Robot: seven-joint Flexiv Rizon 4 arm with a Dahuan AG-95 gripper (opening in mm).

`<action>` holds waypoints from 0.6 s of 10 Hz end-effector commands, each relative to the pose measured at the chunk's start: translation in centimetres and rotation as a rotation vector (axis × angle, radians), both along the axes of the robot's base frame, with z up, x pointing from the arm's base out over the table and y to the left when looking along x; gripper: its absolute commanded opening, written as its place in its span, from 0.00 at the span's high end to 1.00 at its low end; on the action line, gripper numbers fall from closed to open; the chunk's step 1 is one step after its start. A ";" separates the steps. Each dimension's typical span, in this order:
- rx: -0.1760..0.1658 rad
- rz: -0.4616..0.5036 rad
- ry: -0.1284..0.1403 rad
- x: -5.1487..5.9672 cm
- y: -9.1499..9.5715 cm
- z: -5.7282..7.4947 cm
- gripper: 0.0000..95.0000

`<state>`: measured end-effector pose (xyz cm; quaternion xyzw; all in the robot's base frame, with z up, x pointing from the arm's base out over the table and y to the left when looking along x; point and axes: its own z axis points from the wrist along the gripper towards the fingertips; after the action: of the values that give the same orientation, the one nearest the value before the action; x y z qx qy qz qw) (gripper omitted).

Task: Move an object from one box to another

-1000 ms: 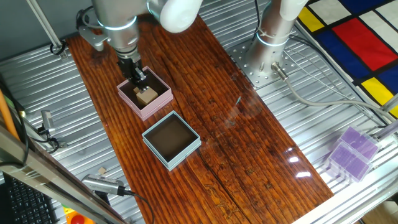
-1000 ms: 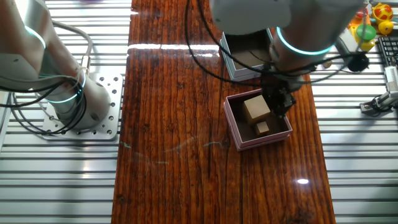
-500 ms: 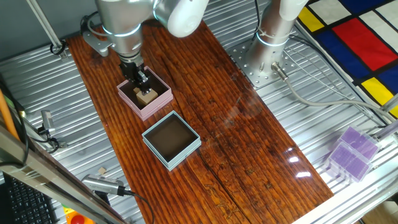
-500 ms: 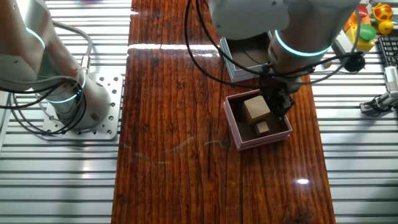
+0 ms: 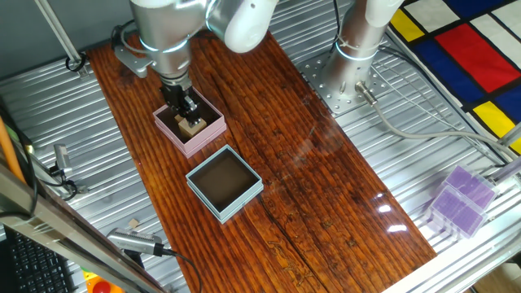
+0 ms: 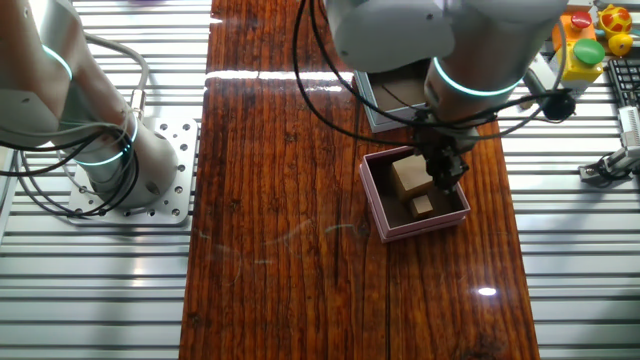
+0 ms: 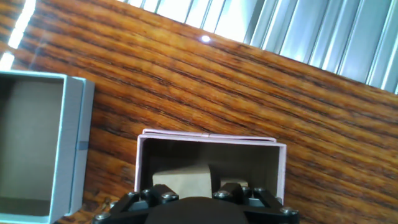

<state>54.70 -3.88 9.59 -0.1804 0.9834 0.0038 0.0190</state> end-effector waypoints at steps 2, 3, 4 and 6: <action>0.005 0.019 0.007 0.0 -0.2 2.4 0.40; 0.002 0.029 0.010 0.0 -0.2 2.4 0.40; -0.005 0.034 0.014 0.0 -0.2 2.4 0.40; -0.009 0.040 0.021 0.0 -0.2 2.4 0.40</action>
<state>54.69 -4.10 11.82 -0.2006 0.9796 -0.0002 0.0079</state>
